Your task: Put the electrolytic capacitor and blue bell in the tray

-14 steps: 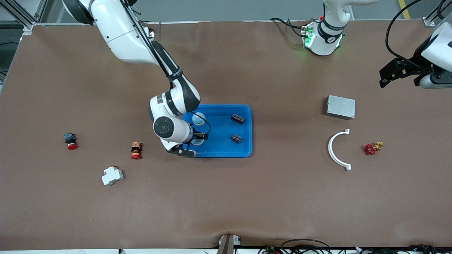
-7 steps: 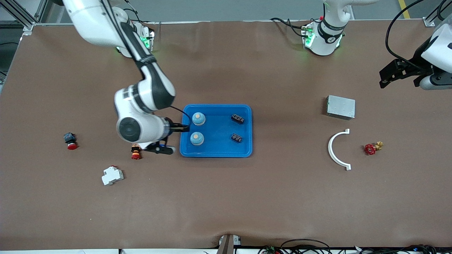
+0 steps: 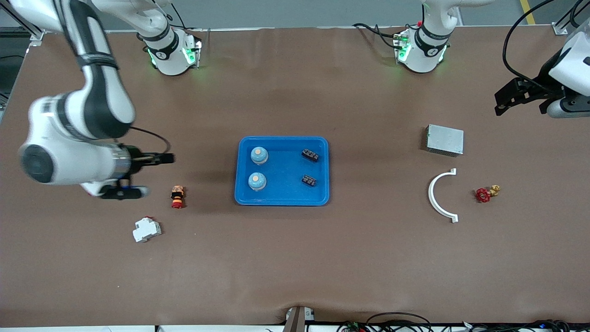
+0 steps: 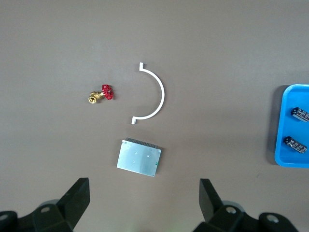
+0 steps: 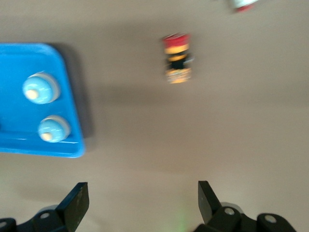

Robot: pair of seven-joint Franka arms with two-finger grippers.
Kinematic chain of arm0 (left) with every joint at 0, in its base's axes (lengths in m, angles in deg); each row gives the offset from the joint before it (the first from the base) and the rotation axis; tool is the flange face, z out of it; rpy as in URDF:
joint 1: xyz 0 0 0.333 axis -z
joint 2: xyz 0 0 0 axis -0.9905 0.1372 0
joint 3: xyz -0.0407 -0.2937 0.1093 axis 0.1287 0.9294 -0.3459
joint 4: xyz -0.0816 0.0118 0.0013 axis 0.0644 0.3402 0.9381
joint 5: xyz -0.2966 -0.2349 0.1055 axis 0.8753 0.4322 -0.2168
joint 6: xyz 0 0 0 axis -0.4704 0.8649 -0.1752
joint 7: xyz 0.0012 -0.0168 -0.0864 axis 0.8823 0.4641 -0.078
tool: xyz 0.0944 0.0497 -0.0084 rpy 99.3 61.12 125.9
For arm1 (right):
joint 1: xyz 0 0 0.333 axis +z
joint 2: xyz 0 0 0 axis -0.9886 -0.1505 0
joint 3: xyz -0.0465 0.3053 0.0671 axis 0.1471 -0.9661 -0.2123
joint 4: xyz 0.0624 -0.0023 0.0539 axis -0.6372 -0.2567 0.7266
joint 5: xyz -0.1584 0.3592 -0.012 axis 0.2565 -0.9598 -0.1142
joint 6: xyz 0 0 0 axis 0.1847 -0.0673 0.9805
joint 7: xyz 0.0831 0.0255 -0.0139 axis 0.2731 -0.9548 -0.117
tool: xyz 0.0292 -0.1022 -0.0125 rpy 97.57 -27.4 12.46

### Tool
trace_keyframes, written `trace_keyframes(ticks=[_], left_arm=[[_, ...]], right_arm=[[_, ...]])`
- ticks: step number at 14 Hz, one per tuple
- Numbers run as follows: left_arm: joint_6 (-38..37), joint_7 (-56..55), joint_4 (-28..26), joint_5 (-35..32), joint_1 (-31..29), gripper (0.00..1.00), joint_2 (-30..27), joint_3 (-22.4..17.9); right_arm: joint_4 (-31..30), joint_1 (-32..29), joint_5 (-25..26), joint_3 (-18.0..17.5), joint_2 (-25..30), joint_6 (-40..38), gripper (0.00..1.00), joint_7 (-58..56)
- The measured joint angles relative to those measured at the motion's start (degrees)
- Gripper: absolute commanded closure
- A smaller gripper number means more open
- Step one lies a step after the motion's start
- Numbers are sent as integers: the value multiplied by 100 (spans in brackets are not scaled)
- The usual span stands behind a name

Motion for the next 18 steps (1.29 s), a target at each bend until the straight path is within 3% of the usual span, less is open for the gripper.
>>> trace_keyframes(ticks=[4, 9, 13, 18], left_arm=[[5, 0, 2, 0, 0, 0, 0, 2], [12, 2, 10, 0, 3, 0, -8, 8], [12, 2, 16, 0, 4, 0, -10, 9], [12, 2, 23, 0, 5, 0, -10, 10]], right_arm=[[660, -1020, 90, 0, 32, -120, 0, -735], [641, -1188, 157, -29, 428, -182, 0, -770], [-189, -993, 228, -131, 1452, -188, 0, 161], [-1757, -725, 694, -202, 2908, 491, 0, 297]])
